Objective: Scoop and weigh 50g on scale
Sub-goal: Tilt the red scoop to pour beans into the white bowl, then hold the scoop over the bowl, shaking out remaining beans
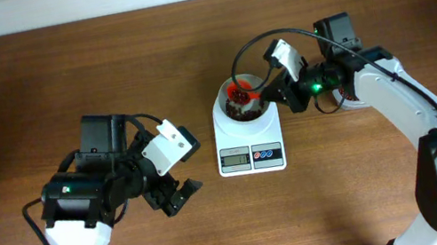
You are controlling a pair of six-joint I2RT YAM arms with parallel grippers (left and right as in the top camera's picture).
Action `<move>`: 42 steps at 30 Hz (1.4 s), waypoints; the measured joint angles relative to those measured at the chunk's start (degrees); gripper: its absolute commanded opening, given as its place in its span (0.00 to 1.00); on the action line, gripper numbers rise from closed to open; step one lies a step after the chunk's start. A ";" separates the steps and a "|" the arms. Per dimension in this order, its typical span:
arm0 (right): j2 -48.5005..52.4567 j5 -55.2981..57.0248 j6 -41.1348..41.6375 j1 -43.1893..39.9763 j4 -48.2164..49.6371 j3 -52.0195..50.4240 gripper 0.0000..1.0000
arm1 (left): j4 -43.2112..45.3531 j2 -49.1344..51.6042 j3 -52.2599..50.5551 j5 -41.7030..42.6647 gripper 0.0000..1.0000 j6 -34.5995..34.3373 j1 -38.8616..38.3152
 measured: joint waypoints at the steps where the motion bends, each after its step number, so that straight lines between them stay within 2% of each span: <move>1: 0.00 0.35 0.83 0.11 0.63 0.00 0.04 | 0.02 0.00 0.00 0.00 0.99 0.00 0.00; 9: 0.00 1.99 3.96 0.37 1.88 0.00 0.04 | 0.00 0.00 0.00 0.00 0.99 -0.02 0.00; 32: 0.00 3.23 3.06 0.48 1.77 0.00 0.04 | 0.02 0.00 0.00 0.00 0.99 -0.02 0.00; 42: 0.02 7.58 -1.42 1.18 -0.24 0.00 0.04 | 0.00 0.04 0.00 0.00 0.99 -0.02 0.00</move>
